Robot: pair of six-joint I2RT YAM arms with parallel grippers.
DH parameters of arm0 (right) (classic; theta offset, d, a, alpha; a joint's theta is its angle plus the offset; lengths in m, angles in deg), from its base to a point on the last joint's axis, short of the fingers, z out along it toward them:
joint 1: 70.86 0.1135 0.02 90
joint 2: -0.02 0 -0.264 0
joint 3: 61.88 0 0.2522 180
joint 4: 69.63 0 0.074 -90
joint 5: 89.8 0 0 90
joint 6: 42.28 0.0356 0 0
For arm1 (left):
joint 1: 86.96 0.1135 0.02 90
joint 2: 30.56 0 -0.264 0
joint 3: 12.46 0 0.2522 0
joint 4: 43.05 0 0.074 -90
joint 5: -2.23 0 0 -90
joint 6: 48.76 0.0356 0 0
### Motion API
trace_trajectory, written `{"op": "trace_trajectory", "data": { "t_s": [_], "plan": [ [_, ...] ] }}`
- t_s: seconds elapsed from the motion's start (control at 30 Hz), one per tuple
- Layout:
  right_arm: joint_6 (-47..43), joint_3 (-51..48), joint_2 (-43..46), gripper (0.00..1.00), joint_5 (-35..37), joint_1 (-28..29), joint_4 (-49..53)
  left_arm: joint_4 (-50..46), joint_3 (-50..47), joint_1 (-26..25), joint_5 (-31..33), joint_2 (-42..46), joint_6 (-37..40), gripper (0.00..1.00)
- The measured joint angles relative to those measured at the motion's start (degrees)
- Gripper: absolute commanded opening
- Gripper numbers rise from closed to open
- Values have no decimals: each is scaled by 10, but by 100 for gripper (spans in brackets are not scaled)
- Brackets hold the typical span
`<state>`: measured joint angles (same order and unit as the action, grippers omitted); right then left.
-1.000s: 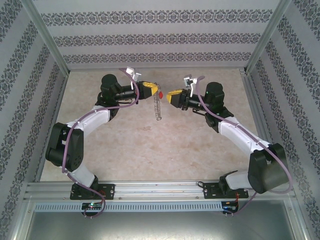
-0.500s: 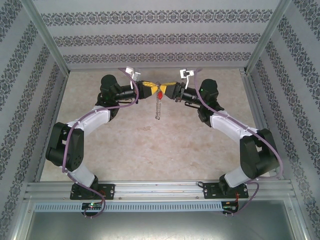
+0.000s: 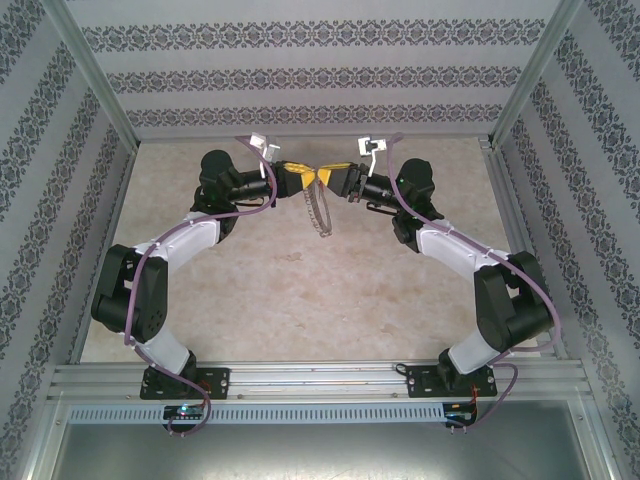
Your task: Put the keys on the keyring
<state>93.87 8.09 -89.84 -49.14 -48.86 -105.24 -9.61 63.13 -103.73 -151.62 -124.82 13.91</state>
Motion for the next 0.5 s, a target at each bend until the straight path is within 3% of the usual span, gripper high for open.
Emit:
{"op": "trace_trajectory", "data": {
  "t_s": [0.5],
  "plan": [
    [13, 0, -7, 30, -4, -5, -28, 0, 0, -1, -4, -6, -2, 0]
  ]
}}
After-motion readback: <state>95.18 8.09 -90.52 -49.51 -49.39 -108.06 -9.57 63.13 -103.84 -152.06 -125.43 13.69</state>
